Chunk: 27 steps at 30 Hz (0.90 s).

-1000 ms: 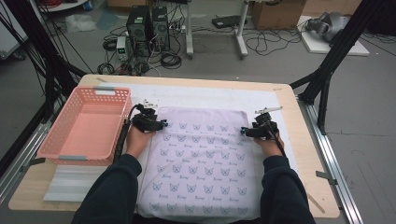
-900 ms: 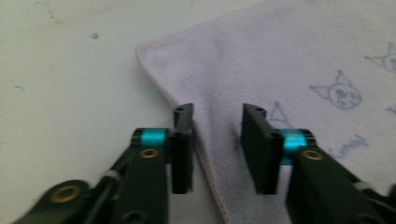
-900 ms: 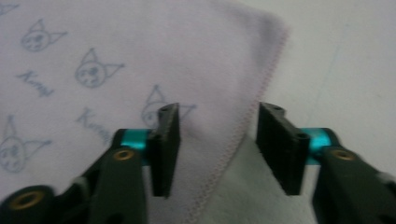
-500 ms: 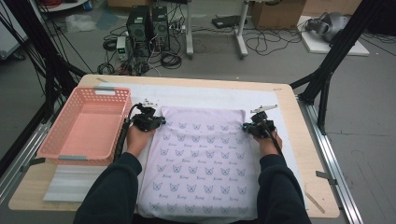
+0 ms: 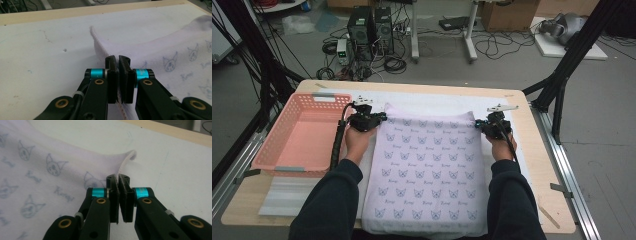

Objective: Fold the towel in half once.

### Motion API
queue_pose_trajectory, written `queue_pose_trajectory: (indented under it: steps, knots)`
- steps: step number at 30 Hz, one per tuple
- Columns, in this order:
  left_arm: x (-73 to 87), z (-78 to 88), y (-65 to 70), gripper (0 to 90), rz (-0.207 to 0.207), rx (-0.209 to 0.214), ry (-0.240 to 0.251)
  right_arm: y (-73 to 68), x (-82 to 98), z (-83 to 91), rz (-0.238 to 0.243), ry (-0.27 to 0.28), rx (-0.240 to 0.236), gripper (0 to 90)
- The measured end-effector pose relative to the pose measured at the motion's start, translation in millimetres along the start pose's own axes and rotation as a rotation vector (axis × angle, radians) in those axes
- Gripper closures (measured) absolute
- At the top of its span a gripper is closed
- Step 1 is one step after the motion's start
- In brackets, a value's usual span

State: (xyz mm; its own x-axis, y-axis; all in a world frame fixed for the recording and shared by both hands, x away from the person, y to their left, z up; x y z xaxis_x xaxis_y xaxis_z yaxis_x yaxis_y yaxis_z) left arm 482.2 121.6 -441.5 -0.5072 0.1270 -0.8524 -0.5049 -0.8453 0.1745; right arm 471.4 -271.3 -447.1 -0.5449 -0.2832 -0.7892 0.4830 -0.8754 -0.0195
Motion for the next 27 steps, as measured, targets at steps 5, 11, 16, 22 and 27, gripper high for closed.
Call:
queue_pose_trajectory:
  steps: [5, 11, 16, 22, 27]
  knots:
    - [-5.7, 18.6, 15.5, 85.5, -0.034, 0.029, -0.011, -8.0, 0.4, 14.6, 0.016, 0.035, -0.030, 87.1]
    - [-0.2, 42.3, 29.4, 85.4, -0.037, 0.076, 0.029, -14.3, 16.2, 30.0, 0.009, 0.034, -0.067, 87.1]
    - [8.9, 59.5, 36.9, 85.4, -0.032, 0.115, 0.056, -22.6, 18.5, 47.3, 0.035, 0.057, -0.084, 87.1]
    - [23.3, 75.5, 44.0, 85.3, -0.034, 0.128, 0.057, -32.5, 28.0, 66.5, 0.049, 0.071, -0.115, 87.0]
    - [37.1, 89.3, 51.4, 85.3, -0.041, 0.152, 0.059, -45.1, 37.9, 82.5, 0.062, 0.087, -0.142, 86.9]
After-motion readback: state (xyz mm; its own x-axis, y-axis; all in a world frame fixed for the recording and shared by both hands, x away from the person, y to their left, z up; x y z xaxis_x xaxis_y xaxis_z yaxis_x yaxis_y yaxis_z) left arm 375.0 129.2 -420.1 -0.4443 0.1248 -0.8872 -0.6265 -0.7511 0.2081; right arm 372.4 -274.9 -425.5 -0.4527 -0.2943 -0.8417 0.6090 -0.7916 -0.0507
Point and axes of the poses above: each handheld gripper's, and its own axes: z roughly backward along the jaws, x roughly out of its underside, y roughly to its right, the point moved 6 cm from there along -z, roughly forward along the jaws
